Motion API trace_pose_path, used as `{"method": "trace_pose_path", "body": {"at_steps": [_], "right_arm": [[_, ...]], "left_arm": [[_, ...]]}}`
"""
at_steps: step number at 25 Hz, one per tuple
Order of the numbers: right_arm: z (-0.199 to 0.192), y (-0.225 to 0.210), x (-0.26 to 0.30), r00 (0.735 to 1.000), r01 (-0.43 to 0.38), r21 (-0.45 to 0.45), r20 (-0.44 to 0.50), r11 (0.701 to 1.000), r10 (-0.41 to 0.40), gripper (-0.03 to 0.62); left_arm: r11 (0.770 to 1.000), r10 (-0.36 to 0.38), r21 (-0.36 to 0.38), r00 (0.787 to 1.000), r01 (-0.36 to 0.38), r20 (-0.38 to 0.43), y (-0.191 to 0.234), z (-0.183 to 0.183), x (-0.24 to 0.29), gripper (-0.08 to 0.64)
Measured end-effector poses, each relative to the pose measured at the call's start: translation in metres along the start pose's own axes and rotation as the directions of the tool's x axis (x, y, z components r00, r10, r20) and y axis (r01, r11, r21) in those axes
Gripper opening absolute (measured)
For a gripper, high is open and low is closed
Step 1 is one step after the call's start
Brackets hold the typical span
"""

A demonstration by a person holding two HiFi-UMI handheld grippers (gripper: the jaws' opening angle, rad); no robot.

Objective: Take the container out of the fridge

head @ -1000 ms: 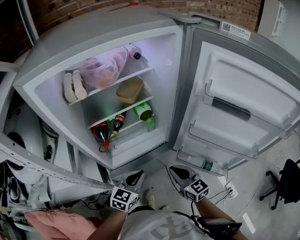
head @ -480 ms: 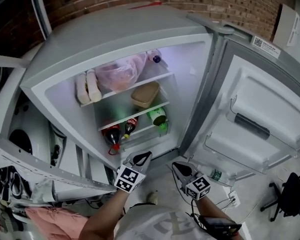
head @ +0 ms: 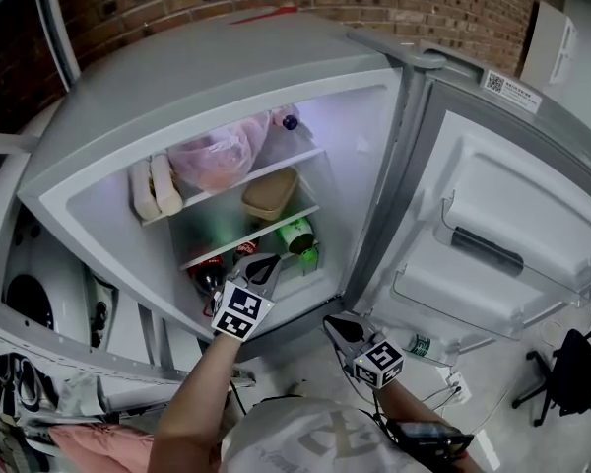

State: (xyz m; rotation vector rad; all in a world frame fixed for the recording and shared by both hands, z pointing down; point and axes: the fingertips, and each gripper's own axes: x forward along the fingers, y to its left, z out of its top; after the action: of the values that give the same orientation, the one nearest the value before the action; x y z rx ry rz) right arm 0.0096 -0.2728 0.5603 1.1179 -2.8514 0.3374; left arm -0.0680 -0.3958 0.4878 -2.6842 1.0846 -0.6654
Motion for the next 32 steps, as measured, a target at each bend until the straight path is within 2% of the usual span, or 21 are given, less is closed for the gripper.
{"method": "trace_pose_path", "body": {"at_steps": [4, 8, 10, 12, 14, 15, 17, 21, 26, 32], "right_arm": [[0.001, -0.001, 0.008, 1.000, -0.004, 0.001, -0.002, 1.000, 0.004, 0.008], [0.009, -0.002, 0.013, 1.000, -0.014, 0.030, 0.013, 0.999, 0.014, 0.008], [0.011, -0.002, 0.016, 1.000, -0.020, 0.030, 0.014, 0.999, 0.019, 0.008], [0.011, -0.001, 0.018, 1.000, -0.023, 0.030, 0.011, 0.999, 0.023, 0.008], [0.010, 0.000, 0.020, 1.000, -0.026, 0.034, 0.009, 0.999, 0.025, 0.008], [0.009, 0.000, 0.020, 1.000, -0.026, 0.036, 0.007, 0.999, 0.026, 0.008], [0.007, -0.001, 0.021, 1.000, -0.023, 0.038, -0.001, 0.999, 0.024, 0.008], [0.004, -0.006, 0.021, 1.000, -0.012, 0.035, -0.008, 0.999, 0.012, 0.008], [0.006, -0.012, 0.020, 1.000, 0.007, 0.031, -0.007, 0.999, -0.007, 0.008], [0.004, -0.019, 0.018, 0.999, 0.030, 0.040, -0.012, 0.999, -0.030, 0.008]], "left_arm": [[0.992, 0.046, 0.118, 0.997, -0.038, -0.069, 0.024, 0.001, 0.017, 0.003], [0.966, 0.111, 0.246, 0.985, -0.077, -0.128, 0.052, 0.002, 0.031, 0.003], [0.940, 0.140, 0.332, 0.976, -0.078, -0.167, 0.065, -0.002, 0.040, 0.005], [0.903, 0.179, 0.423, 0.960, -0.074, -0.215, 0.078, -0.012, 0.048, 0.005], [0.876, 0.213, 0.478, 0.945, -0.072, -0.247, 0.089, -0.019, 0.055, 0.013], [0.868, 0.222, 0.492, 0.940, -0.070, -0.257, 0.094, -0.021, 0.058, 0.045], [0.854, 0.231, 0.517, 0.932, -0.056, -0.281, 0.100, -0.025, 0.064, 0.063], [0.833, 0.229, 0.553, 0.913, -0.004, -0.338, 0.105, -0.036, 0.079, 0.140], [0.796, 0.230, 0.602, 0.892, 0.057, -0.389, 0.111, -0.047, 0.094, 0.226], [0.793, 0.201, 0.601, 0.888, 0.100, -0.413, 0.118, -0.046, 0.109, 0.284]]}}
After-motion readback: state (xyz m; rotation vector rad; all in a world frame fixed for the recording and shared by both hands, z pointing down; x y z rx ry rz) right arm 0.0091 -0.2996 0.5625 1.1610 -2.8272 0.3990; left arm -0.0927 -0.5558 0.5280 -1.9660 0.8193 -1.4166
